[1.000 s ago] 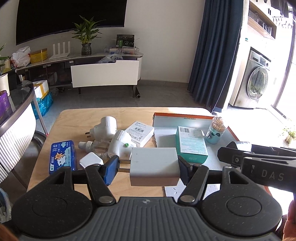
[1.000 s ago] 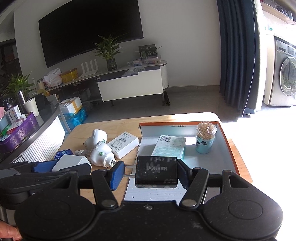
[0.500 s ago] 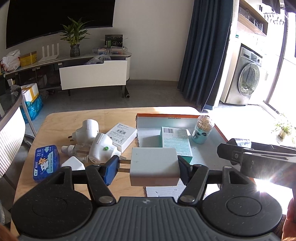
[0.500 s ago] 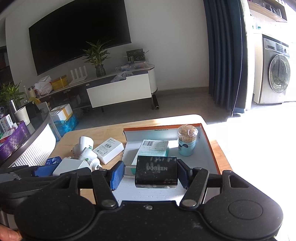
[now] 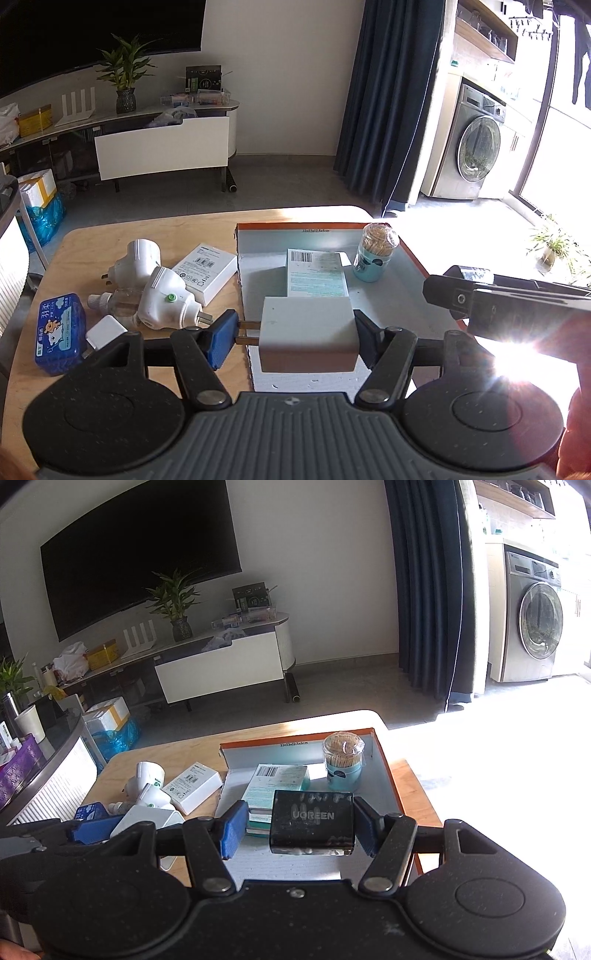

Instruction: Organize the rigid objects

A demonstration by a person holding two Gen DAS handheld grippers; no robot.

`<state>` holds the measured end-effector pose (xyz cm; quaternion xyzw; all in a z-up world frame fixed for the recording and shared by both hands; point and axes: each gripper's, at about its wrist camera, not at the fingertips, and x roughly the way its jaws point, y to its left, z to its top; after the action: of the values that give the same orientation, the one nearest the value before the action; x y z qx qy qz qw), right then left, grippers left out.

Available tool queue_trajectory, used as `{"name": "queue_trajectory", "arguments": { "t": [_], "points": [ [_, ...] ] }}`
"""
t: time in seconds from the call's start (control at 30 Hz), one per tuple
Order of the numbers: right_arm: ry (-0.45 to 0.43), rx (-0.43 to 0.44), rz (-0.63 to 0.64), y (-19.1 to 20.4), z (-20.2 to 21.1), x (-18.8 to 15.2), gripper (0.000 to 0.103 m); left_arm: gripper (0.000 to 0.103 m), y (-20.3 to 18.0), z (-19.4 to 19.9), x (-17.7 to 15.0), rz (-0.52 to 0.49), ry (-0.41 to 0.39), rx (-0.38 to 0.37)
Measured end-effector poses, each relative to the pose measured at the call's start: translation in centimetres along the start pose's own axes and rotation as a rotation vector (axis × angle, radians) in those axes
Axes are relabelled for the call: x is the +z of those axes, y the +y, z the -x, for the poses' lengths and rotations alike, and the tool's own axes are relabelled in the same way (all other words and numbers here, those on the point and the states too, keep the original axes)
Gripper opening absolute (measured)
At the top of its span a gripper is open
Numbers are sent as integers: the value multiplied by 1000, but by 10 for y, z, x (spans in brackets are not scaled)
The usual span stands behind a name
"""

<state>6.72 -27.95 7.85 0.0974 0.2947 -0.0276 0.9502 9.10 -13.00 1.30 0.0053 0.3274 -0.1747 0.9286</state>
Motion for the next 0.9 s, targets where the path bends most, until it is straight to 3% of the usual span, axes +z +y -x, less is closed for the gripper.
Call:
{"name": "queue_trajectory", "arguments": {
  "t": [0.9],
  "points": [
    [12, -26, 3, -17, -19, 9, 73, 66, -25, -20, 2, -26, 38, -44]
  ]
}}
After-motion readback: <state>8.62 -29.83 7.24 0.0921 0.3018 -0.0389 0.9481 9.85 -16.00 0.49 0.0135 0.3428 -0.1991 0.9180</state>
